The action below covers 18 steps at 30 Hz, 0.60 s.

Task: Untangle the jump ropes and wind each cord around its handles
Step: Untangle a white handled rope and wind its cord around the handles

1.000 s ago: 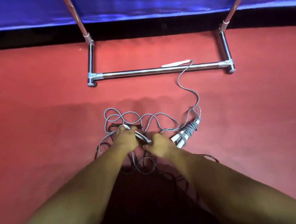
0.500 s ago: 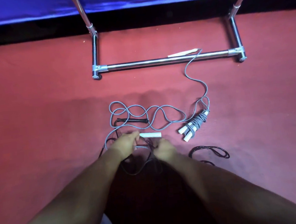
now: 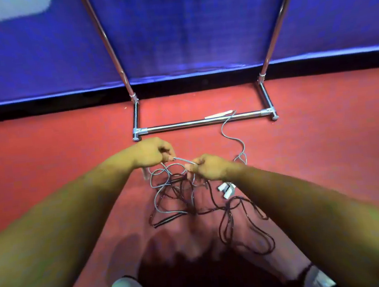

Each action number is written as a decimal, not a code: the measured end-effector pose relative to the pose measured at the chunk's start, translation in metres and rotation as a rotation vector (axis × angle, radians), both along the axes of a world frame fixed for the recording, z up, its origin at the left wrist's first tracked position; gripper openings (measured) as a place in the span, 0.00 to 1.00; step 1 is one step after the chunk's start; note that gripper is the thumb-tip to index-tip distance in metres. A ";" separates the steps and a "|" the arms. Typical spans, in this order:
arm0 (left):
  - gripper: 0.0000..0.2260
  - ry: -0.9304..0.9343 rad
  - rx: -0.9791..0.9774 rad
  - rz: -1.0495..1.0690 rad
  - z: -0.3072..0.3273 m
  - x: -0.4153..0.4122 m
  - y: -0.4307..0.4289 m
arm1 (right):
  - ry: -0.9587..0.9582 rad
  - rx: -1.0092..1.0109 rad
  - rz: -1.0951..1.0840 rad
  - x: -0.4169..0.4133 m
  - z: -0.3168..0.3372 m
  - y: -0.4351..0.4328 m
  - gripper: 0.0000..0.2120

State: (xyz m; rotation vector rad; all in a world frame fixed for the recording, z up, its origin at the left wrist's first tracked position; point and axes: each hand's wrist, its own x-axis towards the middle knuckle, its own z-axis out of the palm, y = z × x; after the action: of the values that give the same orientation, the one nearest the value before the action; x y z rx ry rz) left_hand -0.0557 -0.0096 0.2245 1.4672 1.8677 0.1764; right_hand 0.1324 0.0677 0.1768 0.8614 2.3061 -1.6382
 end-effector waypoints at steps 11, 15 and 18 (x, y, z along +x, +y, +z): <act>0.12 -0.250 0.412 0.321 0.118 0.037 -0.044 | 0.330 -0.195 -0.167 0.039 0.165 -0.015 0.12; 0.14 -0.435 0.577 0.586 0.140 0.046 -0.059 | 0.206 -0.003 -0.162 0.071 0.159 -0.017 0.09; 0.15 -0.351 0.567 0.646 0.141 0.051 -0.072 | 0.316 -0.041 -0.270 0.084 0.174 -0.024 0.10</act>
State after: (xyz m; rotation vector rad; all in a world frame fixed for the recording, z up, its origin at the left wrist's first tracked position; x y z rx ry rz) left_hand -0.0049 -0.0819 0.3652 1.0054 2.0082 1.2703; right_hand 0.2162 0.0433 0.3507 1.0050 2.4307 -2.0595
